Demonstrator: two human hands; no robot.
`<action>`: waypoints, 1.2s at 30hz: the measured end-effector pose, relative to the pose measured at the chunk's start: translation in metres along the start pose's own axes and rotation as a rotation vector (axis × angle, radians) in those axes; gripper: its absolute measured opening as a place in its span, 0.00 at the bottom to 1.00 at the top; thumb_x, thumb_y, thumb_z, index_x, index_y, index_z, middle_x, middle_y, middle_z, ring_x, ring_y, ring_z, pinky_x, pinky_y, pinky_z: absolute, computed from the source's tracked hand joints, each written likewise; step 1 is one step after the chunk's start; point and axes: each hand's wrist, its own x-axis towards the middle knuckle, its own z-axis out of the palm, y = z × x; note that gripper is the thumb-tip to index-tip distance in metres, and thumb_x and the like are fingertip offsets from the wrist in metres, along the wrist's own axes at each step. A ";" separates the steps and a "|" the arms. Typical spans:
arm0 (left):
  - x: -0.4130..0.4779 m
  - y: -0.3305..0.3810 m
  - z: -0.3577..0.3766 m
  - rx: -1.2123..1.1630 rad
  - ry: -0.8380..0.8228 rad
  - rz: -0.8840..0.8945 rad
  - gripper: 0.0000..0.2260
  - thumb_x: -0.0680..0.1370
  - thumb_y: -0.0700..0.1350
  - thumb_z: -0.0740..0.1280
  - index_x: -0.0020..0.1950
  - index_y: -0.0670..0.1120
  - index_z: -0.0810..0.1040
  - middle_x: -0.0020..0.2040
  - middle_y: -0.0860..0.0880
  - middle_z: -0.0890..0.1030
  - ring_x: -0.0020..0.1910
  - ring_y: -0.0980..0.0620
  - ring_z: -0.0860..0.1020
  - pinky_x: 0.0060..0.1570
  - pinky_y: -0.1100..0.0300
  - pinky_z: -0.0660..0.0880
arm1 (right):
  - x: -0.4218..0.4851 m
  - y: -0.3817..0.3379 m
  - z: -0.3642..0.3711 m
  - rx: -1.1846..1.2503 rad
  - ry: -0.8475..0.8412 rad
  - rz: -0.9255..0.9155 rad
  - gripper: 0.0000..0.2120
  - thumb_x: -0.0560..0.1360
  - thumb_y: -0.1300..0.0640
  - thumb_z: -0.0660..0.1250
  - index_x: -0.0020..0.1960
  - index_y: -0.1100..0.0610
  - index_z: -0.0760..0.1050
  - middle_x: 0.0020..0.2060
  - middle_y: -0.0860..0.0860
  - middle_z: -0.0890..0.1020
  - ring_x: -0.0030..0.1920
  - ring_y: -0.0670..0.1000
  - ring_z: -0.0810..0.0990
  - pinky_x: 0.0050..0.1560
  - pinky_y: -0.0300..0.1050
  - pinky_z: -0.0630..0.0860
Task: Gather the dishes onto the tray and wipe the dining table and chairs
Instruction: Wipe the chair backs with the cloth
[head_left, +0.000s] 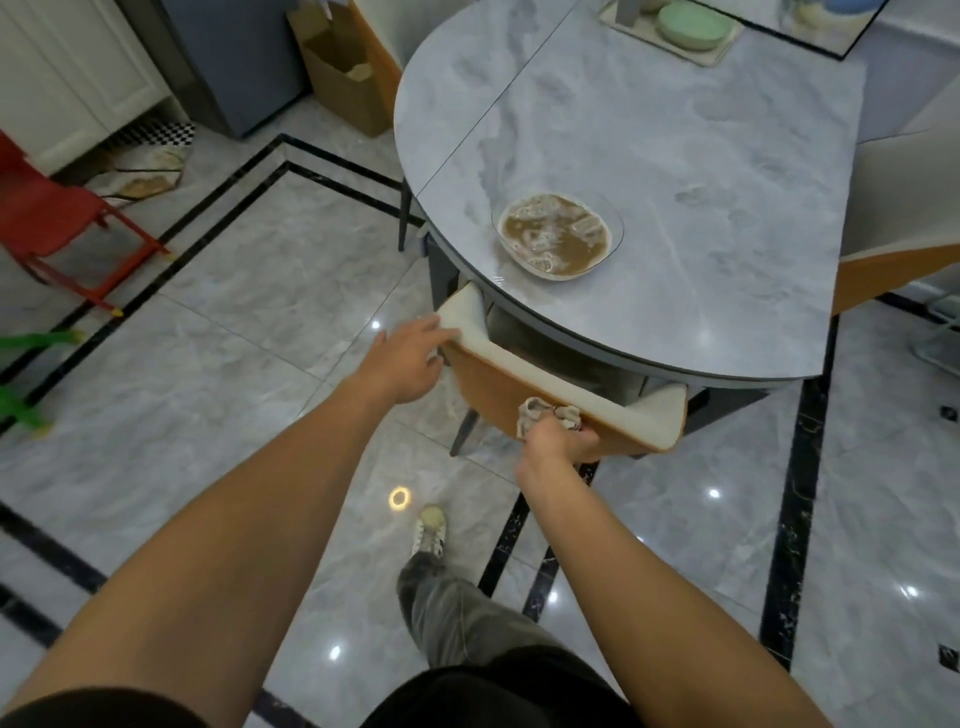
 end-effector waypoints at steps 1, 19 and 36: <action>-0.002 -0.022 0.000 -0.056 0.059 -0.014 0.23 0.84 0.44 0.63 0.81 0.53 0.68 0.83 0.44 0.63 0.81 0.42 0.61 0.80 0.42 0.55 | -0.004 0.004 0.006 -0.043 -0.021 0.025 0.28 0.80 0.63 0.69 0.76 0.54 0.63 0.68 0.57 0.75 0.64 0.58 0.79 0.59 0.48 0.79; -0.046 -0.174 0.075 -0.782 0.062 -0.605 0.10 0.82 0.40 0.67 0.60 0.52 0.80 0.61 0.43 0.82 0.55 0.46 0.81 0.52 0.57 0.75 | -0.087 0.042 0.166 0.198 -0.548 0.467 0.14 0.85 0.62 0.60 0.70 0.61 0.73 0.58 0.61 0.82 0.58 0.56 0.82 0.59 0.51 0.80; 0.026 -0.183 0.070 -1.141 -0.092 -0.754 0.09 0.83 0.35 0.63 0.50 0.45 0.81 0.47 0.43 0.83 0.41 0.49 0.82 0.37 0.60 0.73 | -0.028 0.070 0.145 0.106 -0.270 0.466 0.10 0.84 0.63 0.60 0.61 0.62 0.78 0.51 0.60 0.83 0.51 0.55 0.82 0.64 0.49 0.76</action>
